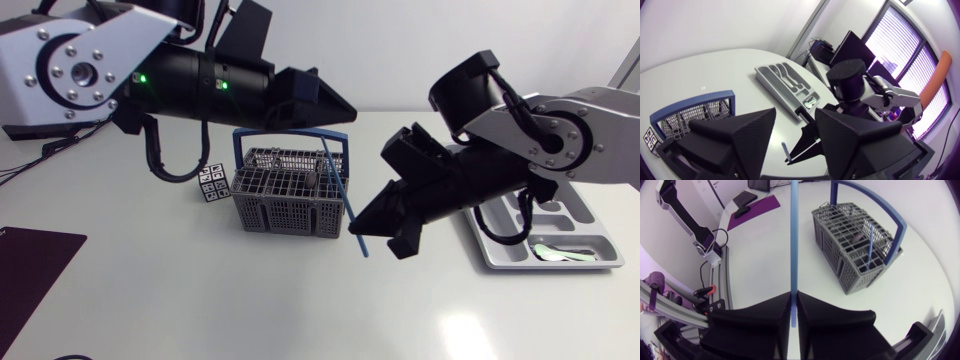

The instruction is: Transfer all utensils from the basket to the drawer tray.

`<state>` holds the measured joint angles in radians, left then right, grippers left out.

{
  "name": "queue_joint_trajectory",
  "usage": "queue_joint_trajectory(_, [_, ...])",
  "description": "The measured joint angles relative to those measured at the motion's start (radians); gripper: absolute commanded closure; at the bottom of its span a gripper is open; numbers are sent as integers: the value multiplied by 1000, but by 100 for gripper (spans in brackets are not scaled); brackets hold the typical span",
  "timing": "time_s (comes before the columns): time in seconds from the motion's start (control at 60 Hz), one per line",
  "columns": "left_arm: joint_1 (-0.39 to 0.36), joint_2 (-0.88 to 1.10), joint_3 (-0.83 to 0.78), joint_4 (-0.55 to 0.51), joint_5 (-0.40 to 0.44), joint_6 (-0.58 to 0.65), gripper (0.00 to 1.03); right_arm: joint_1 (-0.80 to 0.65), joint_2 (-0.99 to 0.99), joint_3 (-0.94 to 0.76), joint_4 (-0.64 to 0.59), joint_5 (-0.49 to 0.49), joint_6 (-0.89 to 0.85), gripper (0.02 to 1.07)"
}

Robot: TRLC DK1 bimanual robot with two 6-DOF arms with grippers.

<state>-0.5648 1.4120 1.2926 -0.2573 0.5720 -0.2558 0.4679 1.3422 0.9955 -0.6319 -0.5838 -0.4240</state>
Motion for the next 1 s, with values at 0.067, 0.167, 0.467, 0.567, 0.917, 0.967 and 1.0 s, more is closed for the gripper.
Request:
queue_joint_trajectory(0.067, [15,0,19,0,0,0,36,-56,0,-16,-32,0,-42,102])
queue_joint_trajectory(0.167, [47,0,27,0,0,0,36,-174,0,-30,-83,0,-109,102])
queue_joint_trajectory(0.467, [79,23,26,-7,-47,32,36,-601,67,6,-150,-23,-259,102])
queue_joint_trajectory(0.567, [77,41,12,-7,-82,65,36,-708,143,56,-150,-21,-261,101])
queue_joint_trajectory(0.917, [10,94,-60,15,-209,168,36,-867,366,168,-40,103,-156,101])
queue_joint_trajectory(0.967, [1,95,-71,32,-232,180,36,-872,395,177,-31,122,-143,101])
queue_joint_trajectory(1.0, [-3,95,-78,44,-243,183,36,-874,412,180,-21,133,-132,101])
